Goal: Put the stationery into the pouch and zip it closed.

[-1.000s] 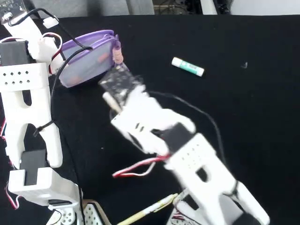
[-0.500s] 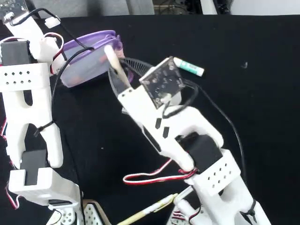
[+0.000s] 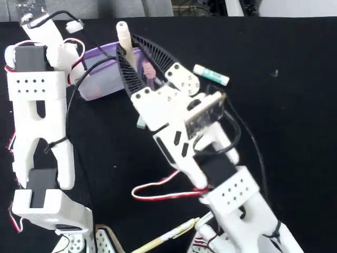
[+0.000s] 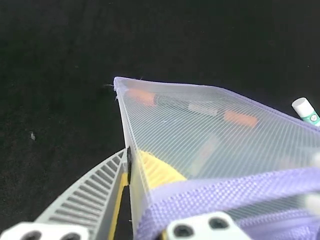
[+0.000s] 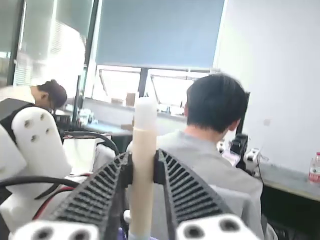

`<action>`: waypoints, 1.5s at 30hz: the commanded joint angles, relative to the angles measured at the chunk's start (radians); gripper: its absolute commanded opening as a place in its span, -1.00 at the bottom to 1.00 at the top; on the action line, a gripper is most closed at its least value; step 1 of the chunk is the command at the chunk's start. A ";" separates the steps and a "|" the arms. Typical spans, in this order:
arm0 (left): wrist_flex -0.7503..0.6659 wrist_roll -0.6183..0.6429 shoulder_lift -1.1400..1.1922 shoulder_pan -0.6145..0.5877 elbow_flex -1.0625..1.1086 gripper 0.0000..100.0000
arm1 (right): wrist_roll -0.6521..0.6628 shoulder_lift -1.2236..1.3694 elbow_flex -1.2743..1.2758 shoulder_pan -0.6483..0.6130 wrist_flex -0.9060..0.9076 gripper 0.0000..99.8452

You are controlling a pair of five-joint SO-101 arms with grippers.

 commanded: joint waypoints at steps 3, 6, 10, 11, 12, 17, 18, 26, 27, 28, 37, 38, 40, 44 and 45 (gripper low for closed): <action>-0.020 0.005 -0.026 0.016 -0.002 -0.94 | 0.012 -0.035 0.090 -0.055 -0.270 -0.98; -0.020 0.005 -0.026 0.022 -0.001 -0.94 | 0.012 -0.028 0.097 -0.058 -0.311 -0.98; -0.012 0.003 -0.026 0.058 -0.001 -0.94 | 0.012 -0.028 0.091 -0.058 -0.319 -0.98; -0.012 0.003 -0.026 0.068 -0.001 -0.94 | 0.012 -0.028 0.091 -0.058 -0.336 -0.98; -0.012 0.003 -0.026 0.077 -0.001 -0.94 | 0.012 -0.028 0.097 -0.057 -0.365 -0.98; -0.012 0.003 -0.026 0.102 -0.001 -0.94 | 0.014 -0.027 0.133 -0.052 -0.463 -0.98; -0.012 0.003 -0.026 0.102 -0.001 -0.94 | 0.014 -0.027 0.136 -0.052 -0.470 -0.98; -0.012 0.005 -0.026 0.102 -0.001 -0.94 | 0.120 0.068 0.120 -0.051 -0.539 -0.98; -0.012 0.005 -0.026 0.102 -0.001 -0.94 | 0.120 0.101 0.117 -0.051 -0.563 -0.98; -0.012 0.005 -0.026 0.102 -0.001 -0.94 | 0.120 0.131 0.116 -0.051 -0.591 -0.98; -0.012 0.005 -0.026 0.099 -0.001 -0.94 | 0.118 0.318 0.064 -0.018 -0.689 -0.98; -0.012 0.005 -0.026 0.099 -0.001 -0.94 | 0.118 0.321 0.062 -0.012 -0.689 -0.98; -0.012 0.005 -0.026 0.099 -0.001 -0.94 | 0.117 0.317 0.062 -0.008 -0.690 -0.98; -0.012 0.005 -0.026 0.099 -0.001 -0.94 | 0.114 0.280 0.067 -0.008 -0.690 -0.98; -0.012 0.005 -0.026 0.101 -0.001 -0.94 | 0.114 0.268 0.068 -0.008 -0.690 -0.98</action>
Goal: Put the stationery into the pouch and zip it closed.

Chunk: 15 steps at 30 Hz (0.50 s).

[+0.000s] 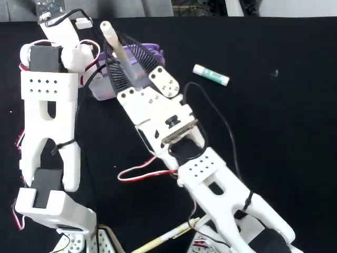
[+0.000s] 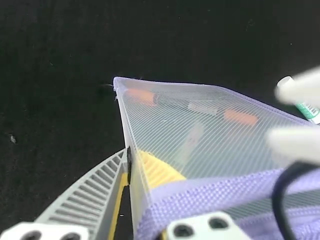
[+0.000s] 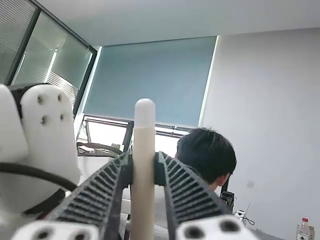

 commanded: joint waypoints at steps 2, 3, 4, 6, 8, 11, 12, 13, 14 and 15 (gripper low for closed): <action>-0.012 0.005 -0.026 0.013 -0.002 -0.94 | 0.003 -0.068 -0.050 0.011 -0.021 -0.98; -0.012 0.006 -0.026 0.013 -0.002 -0.94 | 0.003 -0.077 -0.050 0.011 -0.021 -0.98; -0.012 0.006 -0.026 0.013 -0.002 -0.94 | 0.003 -0.087 -0.050 0.011 -0.023 -0.98; -0.012 0.006 -0.026 0.013 -0.002 -0.94 | 0.003 -0.113 -0.048 0.015 -0.023 -0.98; -0.012 0.006 -0.026 0.010 -0.002 -0.94 | 0.003 -0.148 -0.028 0.021 -0.023 -0.98; -0.011 0.006 -0.026 0.010 -0.002 -0.94 | -0.025 -0.213 0.005 0.037 -0.023 -0.98; -0.011 0.006 -0.026 0.013 -0.002 -0.94 | -0.057 -0.236 0.013 0.041 -0.023 -0.98; -0.011 0.006 -0.026 0.013 -0.002 -0.94 | -0.089 -0.260 0.022 0.043 -0.023 -0.98; -0.008 0.008 -0.026 0.013 -0.002 -0.94 | -0.112 -0.285 0.035 0.044 -0.023 -0.98; 0.006 0.008 -0.026 0.013 -0.012 -0.94 | -0.132 -0.309 0.047 0.052 -0.023 -0.98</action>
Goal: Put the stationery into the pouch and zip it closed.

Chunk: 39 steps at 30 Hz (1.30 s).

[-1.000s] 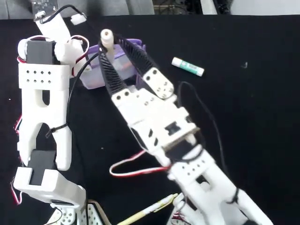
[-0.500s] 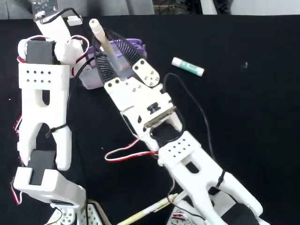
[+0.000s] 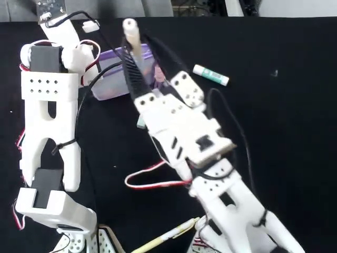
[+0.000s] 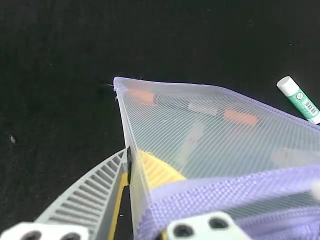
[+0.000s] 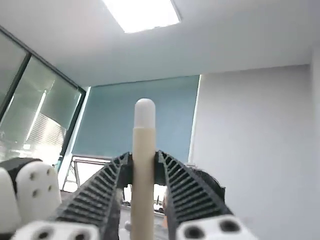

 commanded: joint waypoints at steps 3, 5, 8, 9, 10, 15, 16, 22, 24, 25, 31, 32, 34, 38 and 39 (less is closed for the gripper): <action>0.017 0.008 -0.028 0.013 -0.013 -0.94 | -0.112 -0.127 0.024 0.037 -0.023 -0.98; 0.017 0.008 -0.032 0.013 -0.013 -0.94 | -0.140 -0.120 0.022 0.058 -0.023 -0.98; 0.014 0.009 -0.069 0.015 -0.007 -0.94 | -0.172 -0.110 0.022 0.089 -0.063 -0.98; 0.014 0.009 -0.086 0.015 -0.007 -0.94 | -0.180 -0.108 0.030 0.100 -0.098 -0.98; 0.014 0.009 -0.103 0.015 -0.004 -0.94 | -0.187 -0.107 0.035 0.107 -0.121 -0.98; 0.015 0.009 -0.164 0.015 -0.002 -0.94 | -0.247 -0.107 0.050 0.109 -0.135 -0.98; 0.017 0.009 -0.167 0.015 -0.002 -0.94 | -0.258 -0.107 0.050 0.109 -0.135 -0.98; 0.018 0.011 -0.167 0.030 0.001 -0.94 | -0.267 -0.099 0.048 0.112 -0.140 -0.98; 0.015 0.011 -0.176 0.059 0.031 -0.94 | -0.267 -0.074 0.041 0.112 -0.144 -0.98; 0.012 0.011 -0.176 0.071 0.042 -0.94 | -0.267 -0.056 0.030 0.112 -0.146 -0.98; 0.011 0.011 -0.176 0.090 0.050 -0.94 | -0.264 0.056 -0.001 0.114 -0.241 -0.98; 0.011 0.011 -0.176 0.090 0.048 -0.94 | -0.262 0.074 -0.001 0.114 -0.262 -0.98; 0.011 0.011 -0.176 0.090 0.048 -0.94 | -0.262 0.104 -0.007 0.114 -0.275 -0.98; 0.012 0.011 -0.178 0.090 0.048 -0.94 | -0.261 0.150 -0.030 0.127 -0.278 -0.98; 0.012 0.011 -0.178 0.090 0.048 -0.94 | -0.261 0.159 -0.033 0.137 -0.278 -0.98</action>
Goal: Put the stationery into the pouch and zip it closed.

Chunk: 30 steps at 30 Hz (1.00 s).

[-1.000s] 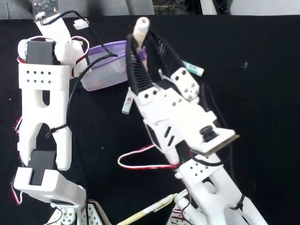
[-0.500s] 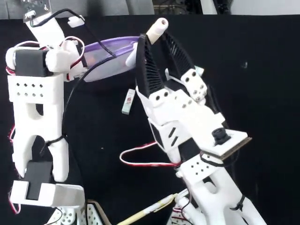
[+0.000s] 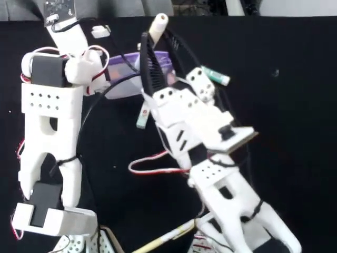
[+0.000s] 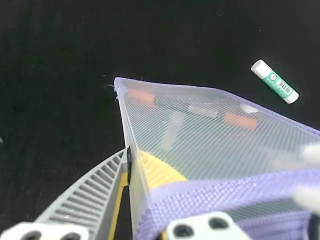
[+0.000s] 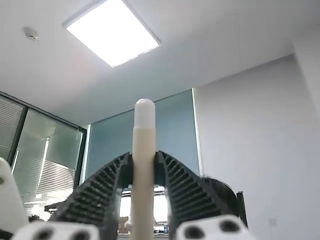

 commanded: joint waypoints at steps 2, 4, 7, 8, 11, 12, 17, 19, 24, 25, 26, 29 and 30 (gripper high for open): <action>-0.003 0.011 -0.049 0.008 -0.010 -0.94 | -0.003 0.033 -0.073 0.052 -0.023 -0.98; -0.003 0.011 -0.049 0.008 -0.010 -0.94 | -0.008 0.039 -0.061 0.075 -0.023 -0.98; -0.003 0.011 -0.049 0.008 -0.010 -0.94 | -0.005 0.033 -0.038 0.083 -0.020 -0.98; -0.005 0.011 -0.049 0.008 -0.010 -0.94 | -0.005 0.035 -0.031 0.081 -0.017 -0.98; -0.006 0.011 -0.049 0.008 -0.010 -0.94 | -0.005 0.061 -0.028 0.080 -0.017 -0.98; -0.006 0.011 -0.049 0.008 -0.010 -0.94 | -0.005 0.070 -0.028 0.080 -0.017 -0.98; -0.005 0.011 -0.049 0.004 -0.025 -0.94 | -0.005 0.147 -0.027 0.080 -0.017 -0.98; -0.005 0.011 -0.049 -0.025 -0.039 -0.94 | -0.005 0.183 -0.033 0.078 -0.017 -0.98; -0.006 0.011 -0.049 -0.082 -0.054 -0.94 | -0.005 0.252 -0.031 0.046 -0.017 -0.97; -0.006 0.011 -0.049 -0.082 -0.054 -0.94 | -0.005 0.263 -0.031 0.044 -0.017 -0.97; -0.006 0.011 -0.049 -0.082 -0.054 -0.94 | -0.005 0.272 -0.030 0.034 -0.017 -0.97; -0.006 0.011 -0.049 -0.082 -0.054 -0.94 | -0.005 0.282 -0.027 0.018 -0.017 -0.82; -0.006 0.011 -0.049 -0.081 -0.054 -0.94 | -0.005 0.282 -0.027 0.012 -0.017 -0.75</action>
